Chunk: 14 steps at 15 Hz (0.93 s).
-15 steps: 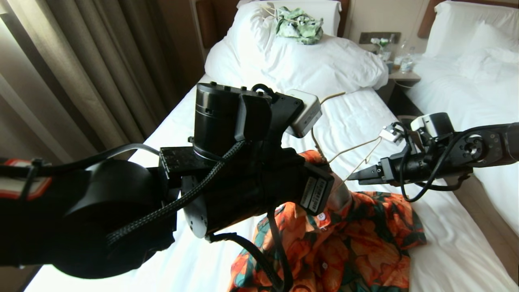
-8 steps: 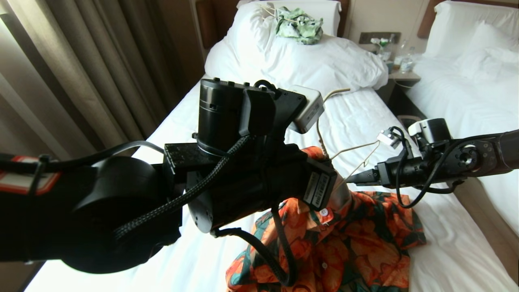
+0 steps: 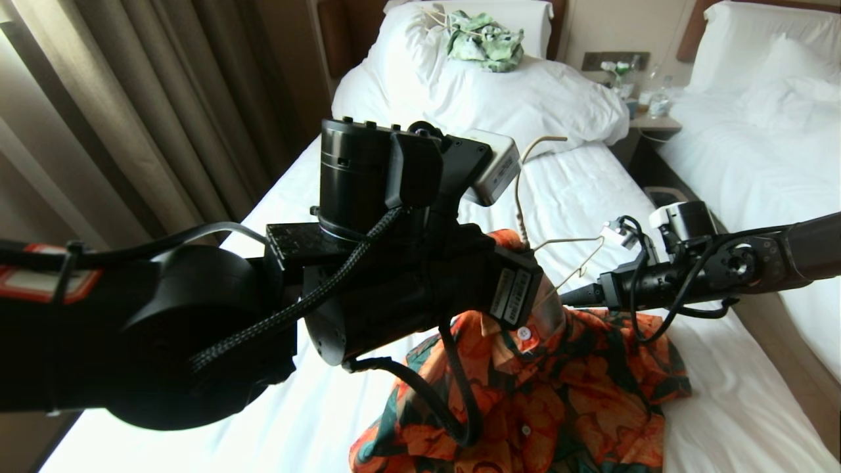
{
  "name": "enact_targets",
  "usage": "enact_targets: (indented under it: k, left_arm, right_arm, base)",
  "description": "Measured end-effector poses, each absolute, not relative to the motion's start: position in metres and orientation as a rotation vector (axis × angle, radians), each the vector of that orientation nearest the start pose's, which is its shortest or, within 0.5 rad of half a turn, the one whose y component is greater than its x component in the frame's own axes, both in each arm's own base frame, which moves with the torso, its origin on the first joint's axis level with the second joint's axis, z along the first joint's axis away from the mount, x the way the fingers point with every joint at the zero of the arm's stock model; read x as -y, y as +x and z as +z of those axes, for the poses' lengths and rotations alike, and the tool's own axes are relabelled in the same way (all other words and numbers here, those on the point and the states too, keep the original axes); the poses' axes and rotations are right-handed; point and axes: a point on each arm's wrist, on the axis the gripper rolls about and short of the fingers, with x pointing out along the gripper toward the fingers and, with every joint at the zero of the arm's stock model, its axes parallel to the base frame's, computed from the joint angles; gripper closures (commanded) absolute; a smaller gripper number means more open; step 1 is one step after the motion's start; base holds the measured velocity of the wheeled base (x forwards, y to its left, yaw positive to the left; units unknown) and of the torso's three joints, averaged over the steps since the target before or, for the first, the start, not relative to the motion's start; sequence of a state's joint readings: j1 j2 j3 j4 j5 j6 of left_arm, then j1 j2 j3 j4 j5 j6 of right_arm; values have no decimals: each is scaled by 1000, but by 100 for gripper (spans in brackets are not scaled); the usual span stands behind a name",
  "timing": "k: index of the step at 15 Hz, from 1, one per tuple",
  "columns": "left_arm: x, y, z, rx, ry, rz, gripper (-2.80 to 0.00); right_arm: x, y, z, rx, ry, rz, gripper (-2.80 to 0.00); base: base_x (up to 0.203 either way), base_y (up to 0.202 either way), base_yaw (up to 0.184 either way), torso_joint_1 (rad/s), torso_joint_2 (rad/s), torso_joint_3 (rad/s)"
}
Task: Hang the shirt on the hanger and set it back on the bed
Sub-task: Hook the other side of the shirt onto the hanger
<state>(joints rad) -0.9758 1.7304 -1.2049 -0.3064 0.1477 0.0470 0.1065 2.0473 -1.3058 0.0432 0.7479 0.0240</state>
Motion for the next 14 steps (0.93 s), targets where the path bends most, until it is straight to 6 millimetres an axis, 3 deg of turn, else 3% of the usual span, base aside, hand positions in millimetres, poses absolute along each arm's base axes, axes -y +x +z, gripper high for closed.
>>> enact_targets:
  k: [9, 14]
  left_arm:
    - [276, 194, 253, -170, 154, -823, 0]
    - [269, 206, 248, -187, 155, -784, 0]
  right_arm:
    - [-71, 380, 125, -786, 259, 811, 0]
    - [-52, 383, 139, -711, 256, 769, 0]
  base:
    - [0, 0, 0, 0, 0, 0]
    - [0, 0, 0, 0, 0, 0]
